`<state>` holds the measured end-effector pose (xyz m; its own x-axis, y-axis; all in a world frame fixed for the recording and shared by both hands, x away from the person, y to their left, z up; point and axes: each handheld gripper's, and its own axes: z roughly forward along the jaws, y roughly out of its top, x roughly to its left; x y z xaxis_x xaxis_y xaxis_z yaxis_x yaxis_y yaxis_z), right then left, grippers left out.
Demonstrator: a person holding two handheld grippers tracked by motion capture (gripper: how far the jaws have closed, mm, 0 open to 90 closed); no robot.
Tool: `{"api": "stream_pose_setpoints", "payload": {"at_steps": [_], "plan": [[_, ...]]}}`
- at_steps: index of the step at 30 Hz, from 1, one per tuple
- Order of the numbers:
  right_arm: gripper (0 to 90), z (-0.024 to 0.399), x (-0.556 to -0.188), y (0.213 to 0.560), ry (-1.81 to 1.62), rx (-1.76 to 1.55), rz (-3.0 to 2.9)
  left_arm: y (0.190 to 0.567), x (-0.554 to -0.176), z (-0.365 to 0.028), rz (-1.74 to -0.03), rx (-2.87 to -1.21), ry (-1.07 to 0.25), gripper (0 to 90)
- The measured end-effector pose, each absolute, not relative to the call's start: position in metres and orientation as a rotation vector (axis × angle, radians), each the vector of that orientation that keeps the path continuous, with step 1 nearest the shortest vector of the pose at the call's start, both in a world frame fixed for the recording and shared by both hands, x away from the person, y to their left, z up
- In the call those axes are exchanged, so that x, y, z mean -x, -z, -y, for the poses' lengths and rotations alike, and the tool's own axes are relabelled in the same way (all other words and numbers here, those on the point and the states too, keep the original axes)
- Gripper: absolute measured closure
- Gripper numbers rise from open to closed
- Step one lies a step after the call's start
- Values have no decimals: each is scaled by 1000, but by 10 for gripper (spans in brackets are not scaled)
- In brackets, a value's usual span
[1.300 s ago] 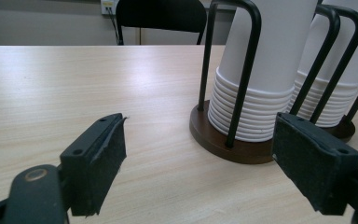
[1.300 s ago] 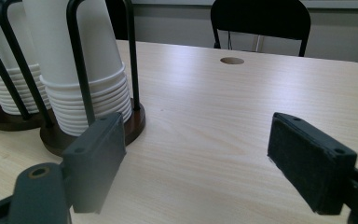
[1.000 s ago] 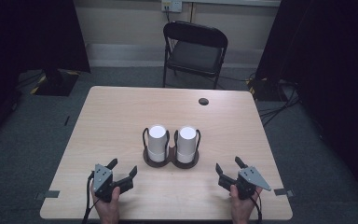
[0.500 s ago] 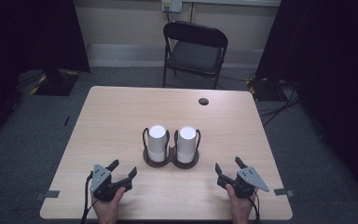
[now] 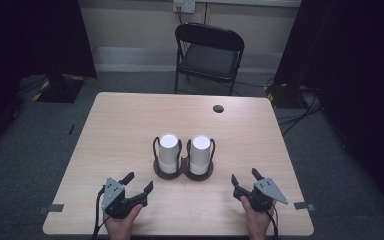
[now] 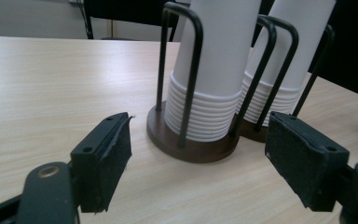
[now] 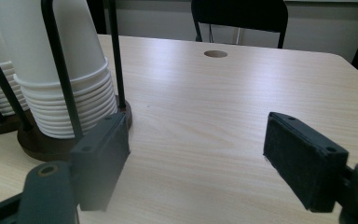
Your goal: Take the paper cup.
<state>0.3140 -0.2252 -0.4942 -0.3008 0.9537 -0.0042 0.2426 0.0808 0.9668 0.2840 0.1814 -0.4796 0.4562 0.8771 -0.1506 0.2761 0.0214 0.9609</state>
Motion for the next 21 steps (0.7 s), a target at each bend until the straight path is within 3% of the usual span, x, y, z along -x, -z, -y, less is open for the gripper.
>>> {"api": "stream_pose_setpoints", "payload": {"at_steps": [21], "plan": [[222, 224, -311, 494, -1271, -1185, -1650, 453, -303, -137, -905, -1628, -578, 273]]}}
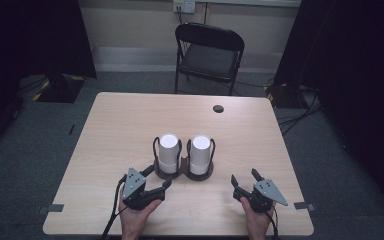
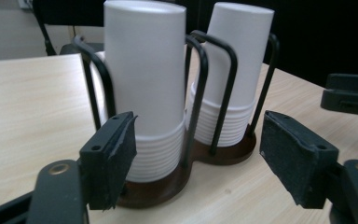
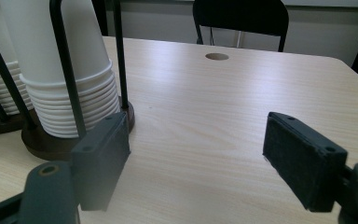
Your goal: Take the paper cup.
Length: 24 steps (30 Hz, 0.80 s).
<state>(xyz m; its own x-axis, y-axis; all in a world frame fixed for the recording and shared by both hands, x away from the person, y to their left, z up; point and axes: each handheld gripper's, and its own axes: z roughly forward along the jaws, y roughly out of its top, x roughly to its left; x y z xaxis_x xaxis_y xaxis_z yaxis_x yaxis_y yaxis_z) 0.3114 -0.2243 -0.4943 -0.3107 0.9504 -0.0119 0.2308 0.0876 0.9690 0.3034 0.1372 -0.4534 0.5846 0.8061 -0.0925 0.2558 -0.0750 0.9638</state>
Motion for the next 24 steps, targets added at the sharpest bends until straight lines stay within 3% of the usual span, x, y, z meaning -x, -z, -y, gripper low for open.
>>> {"api": "stream_pose_setpoints", "payload": {"at_steps": [24], "plan": [[221, 225, -311, 494, -1275, -1183, -1647, 427, -324, -98, -781, -1658, -536, 264]]}}
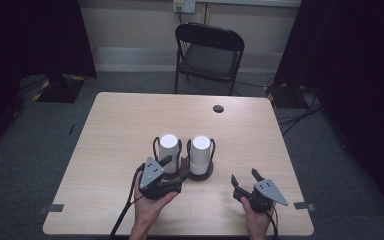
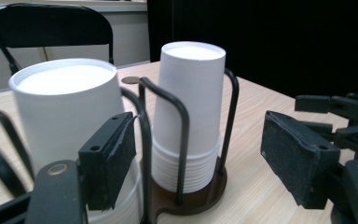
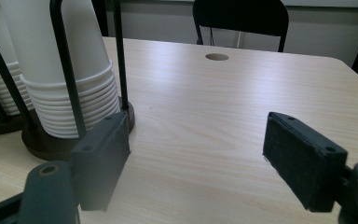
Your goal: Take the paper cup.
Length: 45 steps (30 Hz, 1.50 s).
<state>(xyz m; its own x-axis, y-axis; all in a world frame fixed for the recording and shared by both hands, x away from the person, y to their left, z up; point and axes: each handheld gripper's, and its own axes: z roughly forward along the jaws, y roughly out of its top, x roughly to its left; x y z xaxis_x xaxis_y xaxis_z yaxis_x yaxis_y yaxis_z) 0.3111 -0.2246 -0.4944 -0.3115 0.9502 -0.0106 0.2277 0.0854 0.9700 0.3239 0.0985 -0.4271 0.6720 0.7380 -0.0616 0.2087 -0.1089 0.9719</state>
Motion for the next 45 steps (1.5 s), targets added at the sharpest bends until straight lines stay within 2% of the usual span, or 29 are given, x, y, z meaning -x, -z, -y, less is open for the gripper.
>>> {"api": "stream_pose_setpoints", "payload": {"at_steps": [10, 13, 35, 45], "plan": [[222, 225, -311, 494, -1276, -1184, -1650, 415, -335, -88, -746, -1670, -532, 256], [222, 225, -311, 494, -1279, -1183, -1650, 414, -337, -86, -757, -1675, -527, 224], [222, 225, -312, 494, -1276, -1194, -1654, 386, -373, -58, -677, -1727, -513, 239], [227, 225, -312, 494, -1278, -1195, -1651, 384, -394, -48, -695, -1745, -476, 236]]}}
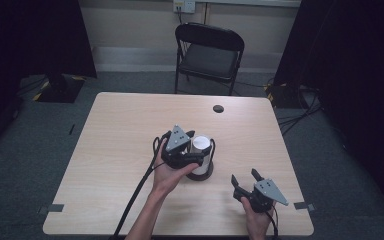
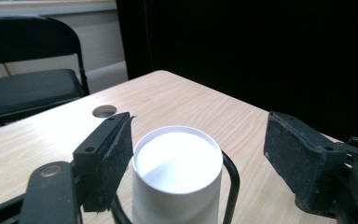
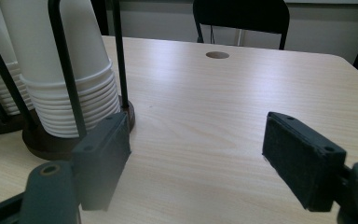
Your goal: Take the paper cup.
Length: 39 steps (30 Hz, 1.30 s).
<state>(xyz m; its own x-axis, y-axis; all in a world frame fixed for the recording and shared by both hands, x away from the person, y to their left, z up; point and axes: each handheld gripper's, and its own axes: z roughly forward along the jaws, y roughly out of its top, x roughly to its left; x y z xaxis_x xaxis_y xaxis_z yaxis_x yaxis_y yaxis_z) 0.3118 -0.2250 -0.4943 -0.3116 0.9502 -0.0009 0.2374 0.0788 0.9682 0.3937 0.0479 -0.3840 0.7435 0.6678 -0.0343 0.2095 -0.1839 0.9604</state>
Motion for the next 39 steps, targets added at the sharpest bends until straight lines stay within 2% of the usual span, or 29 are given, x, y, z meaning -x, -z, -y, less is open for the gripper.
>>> {"api": "stream_pose_setpoints", "payload": {"at_steps": [19, 32, 36, 39], "plan": [[228, 225, -311, 494, -1281, -1184, -1653, 399, -409, -37, -722, -1804, -499, 229], [229, 225, -311, 494, -1284, -1184, -1652, 405, -410, -31, -715, -1856, -546, 276], [229, 225, -311, 494, -1284, -1185, -1652, 405, -410, -31, -698, -1864, -561, 339], [229, 225, -311, 494, -1283, -1185, -1651, 404, -410, -31, -700, -1863, -561, 344]]}}
